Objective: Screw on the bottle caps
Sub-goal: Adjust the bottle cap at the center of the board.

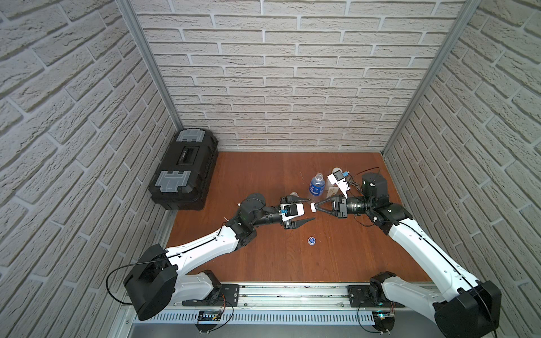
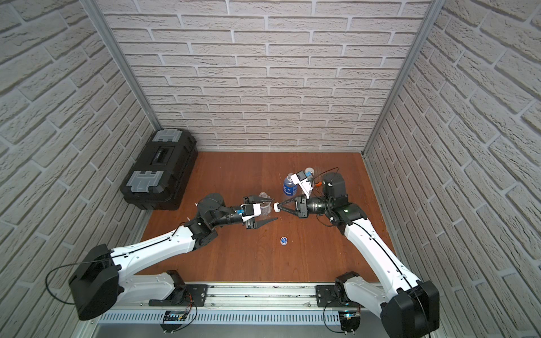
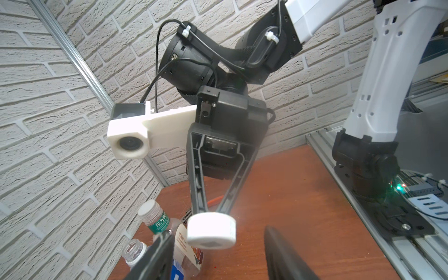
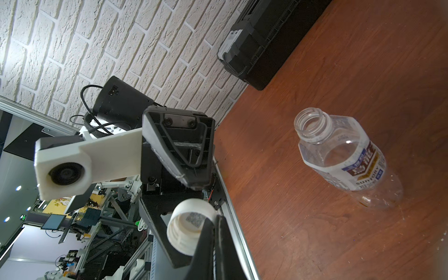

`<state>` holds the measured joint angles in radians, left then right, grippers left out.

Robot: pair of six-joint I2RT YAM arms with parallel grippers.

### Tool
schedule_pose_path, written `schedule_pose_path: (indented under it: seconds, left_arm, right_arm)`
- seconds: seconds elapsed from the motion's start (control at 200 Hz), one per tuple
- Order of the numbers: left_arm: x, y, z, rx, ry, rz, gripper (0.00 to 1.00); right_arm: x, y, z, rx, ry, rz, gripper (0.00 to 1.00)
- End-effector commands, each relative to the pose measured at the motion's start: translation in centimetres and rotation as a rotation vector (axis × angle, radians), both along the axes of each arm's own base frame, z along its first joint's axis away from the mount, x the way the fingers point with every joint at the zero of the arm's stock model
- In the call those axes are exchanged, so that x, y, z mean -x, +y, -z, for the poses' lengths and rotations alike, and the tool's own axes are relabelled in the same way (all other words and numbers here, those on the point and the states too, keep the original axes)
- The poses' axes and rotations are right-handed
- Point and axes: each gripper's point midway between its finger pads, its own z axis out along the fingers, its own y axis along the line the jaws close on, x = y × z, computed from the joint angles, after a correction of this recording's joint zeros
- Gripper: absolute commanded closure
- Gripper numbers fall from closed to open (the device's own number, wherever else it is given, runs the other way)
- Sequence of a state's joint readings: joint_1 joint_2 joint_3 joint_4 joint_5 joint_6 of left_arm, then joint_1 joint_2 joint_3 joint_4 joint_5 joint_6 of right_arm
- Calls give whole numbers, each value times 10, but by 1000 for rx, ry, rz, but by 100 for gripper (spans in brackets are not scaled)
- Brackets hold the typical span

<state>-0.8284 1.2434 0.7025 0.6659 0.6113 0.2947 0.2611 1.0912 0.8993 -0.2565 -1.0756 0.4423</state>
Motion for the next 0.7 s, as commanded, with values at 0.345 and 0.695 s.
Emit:
schedule_pose_path:
  seconds: [0.345, 0.695]
  left_arm:
    - [-5, -4, -15, 58, -52, -15, 56]
    - [-12, 1, -8, 43, -36, -74, 64]
  right_arm:
    - [2, 8, -13, -25, -47, -33, 97]
    - [-4, 6, -9, 3, -49, 6, 84]
